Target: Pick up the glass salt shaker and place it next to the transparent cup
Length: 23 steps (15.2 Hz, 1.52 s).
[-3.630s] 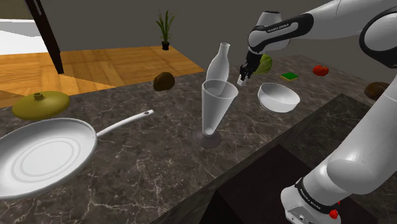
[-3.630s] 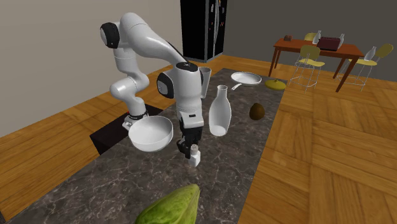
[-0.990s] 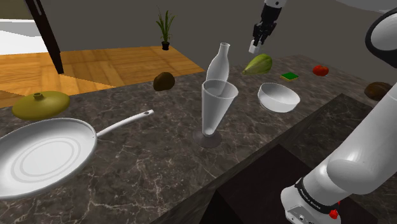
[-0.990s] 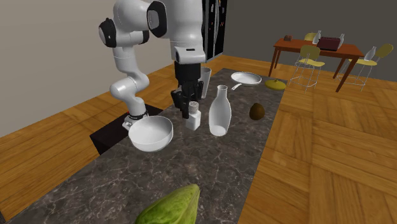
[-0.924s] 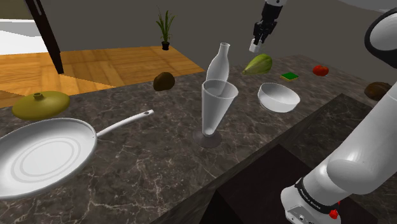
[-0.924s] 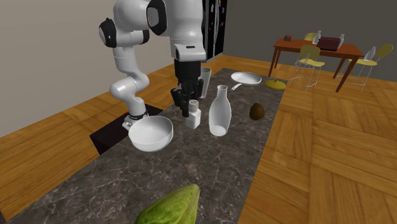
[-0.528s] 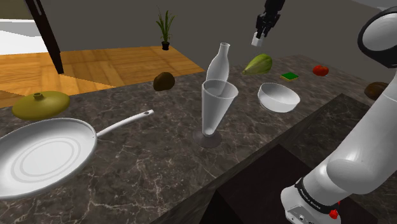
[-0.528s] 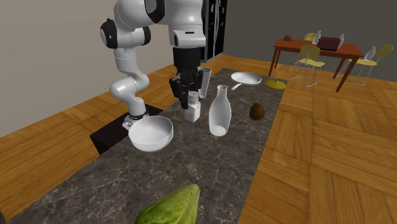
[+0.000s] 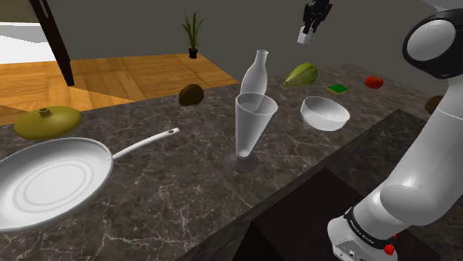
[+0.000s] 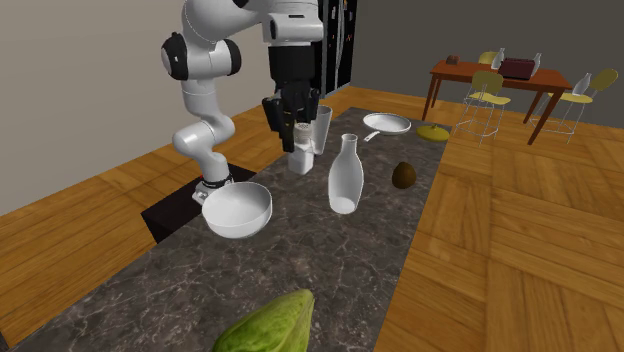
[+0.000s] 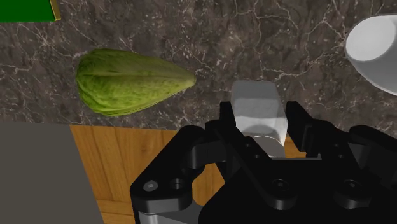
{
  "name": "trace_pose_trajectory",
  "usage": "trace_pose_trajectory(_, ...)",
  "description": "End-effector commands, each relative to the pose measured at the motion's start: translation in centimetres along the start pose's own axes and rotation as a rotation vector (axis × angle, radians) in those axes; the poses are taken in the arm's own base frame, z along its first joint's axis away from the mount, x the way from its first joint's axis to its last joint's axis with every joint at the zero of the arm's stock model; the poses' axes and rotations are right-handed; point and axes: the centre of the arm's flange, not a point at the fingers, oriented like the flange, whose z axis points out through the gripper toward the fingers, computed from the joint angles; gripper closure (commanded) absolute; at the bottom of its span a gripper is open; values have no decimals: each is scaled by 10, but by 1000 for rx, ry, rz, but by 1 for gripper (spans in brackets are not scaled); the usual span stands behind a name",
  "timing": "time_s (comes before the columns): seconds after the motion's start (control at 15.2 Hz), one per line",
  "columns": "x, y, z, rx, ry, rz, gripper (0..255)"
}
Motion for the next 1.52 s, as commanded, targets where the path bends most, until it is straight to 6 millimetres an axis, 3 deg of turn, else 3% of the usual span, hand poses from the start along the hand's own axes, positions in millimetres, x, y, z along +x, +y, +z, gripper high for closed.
trace_pose_trajectory(0.0,1,-1,-7,0,0,0,255)
trace_pose_trajectory(1.45,-64,-281,-44,0,0,0,255)
